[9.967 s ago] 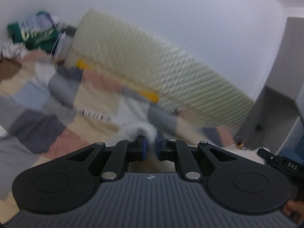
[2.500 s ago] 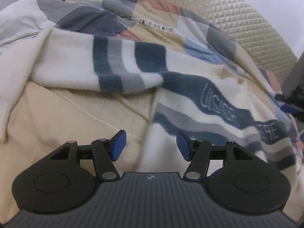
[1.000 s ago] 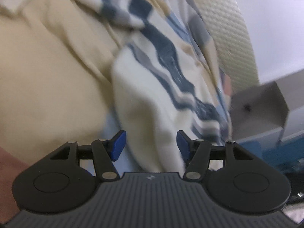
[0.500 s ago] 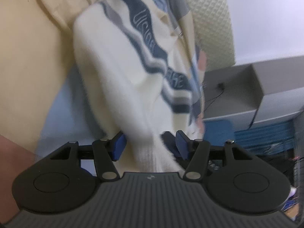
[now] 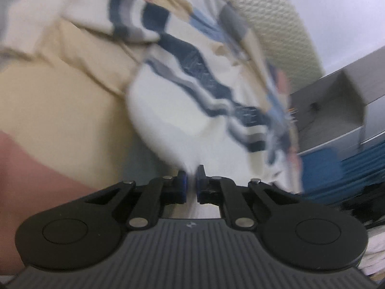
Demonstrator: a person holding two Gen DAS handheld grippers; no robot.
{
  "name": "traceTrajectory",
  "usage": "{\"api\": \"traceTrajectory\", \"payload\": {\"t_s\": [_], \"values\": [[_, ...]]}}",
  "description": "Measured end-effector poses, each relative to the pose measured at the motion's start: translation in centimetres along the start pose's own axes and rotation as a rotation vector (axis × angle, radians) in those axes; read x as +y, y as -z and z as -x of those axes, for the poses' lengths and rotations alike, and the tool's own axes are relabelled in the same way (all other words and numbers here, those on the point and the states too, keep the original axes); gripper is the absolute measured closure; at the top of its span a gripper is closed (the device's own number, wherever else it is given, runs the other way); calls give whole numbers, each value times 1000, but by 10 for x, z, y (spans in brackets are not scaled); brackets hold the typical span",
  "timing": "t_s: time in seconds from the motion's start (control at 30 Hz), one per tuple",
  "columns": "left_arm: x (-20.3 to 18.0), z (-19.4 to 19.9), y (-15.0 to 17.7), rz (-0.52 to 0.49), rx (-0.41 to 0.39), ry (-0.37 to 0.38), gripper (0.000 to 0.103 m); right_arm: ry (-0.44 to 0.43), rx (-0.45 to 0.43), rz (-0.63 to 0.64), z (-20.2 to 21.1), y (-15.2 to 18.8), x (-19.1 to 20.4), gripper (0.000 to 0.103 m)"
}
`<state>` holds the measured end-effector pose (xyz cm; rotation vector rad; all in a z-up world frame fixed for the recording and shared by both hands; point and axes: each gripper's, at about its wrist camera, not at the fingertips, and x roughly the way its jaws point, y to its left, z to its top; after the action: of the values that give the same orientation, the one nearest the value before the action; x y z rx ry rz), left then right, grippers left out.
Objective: Fold large clothes
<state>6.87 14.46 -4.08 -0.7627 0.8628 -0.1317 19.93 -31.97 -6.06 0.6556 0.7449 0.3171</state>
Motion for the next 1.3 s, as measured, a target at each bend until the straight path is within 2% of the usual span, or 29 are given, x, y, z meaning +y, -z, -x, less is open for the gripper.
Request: {"api": "traceTrajectory", "payload": {"t_s": [0.13,0.27,0.37,0.47,0.5,0.57,0.6,0.63,0.73,0.83,0.97,1.1,1.3], "values": [[2,-1,1,-65,76,-219,95,23,-44,-65,9,-10,-12,82],[11,-33,13,-139,154,-420,95,57,-59,-68,16,-17,-18,82],[4,-61,21,-223,175,-505,94,44,-39,-87,19,-18,-25,82],[0,-64,22,-238,167,-519,94,33,-29,-116,20,-17,-32,82],[-1,-63,22,-234,167,-520,91,30,-27,-118,20,-17,-33,82],[-3,-58,22,-226,153,-520,77,22,-22,-120,19,-18,-34,82],[-8,-58,21,-226,139,-524,61,18,-22,-122,18,-18,-34,82],[-13,-51,22,-234,115,-527,49,15,-23,-123,18,-18,-34,82],[-37,-37,28,-302,41,-516,48,7,-32,-136,20,-19,-37,82],[-62,-31,34,-342,4,-435,48,2,-46,-148,23,-21,-39,82],[-105,-53,50,-437,23,-307,48,12,-73,-132,28,-23,-38,82],[-149,-98,76,-559,82,-165,45,33,-98,-142,33,-25,-42,82],[-195,-159,122,-741,132,-45,39,56,-136,-157,41,-31,-52,82]]}}
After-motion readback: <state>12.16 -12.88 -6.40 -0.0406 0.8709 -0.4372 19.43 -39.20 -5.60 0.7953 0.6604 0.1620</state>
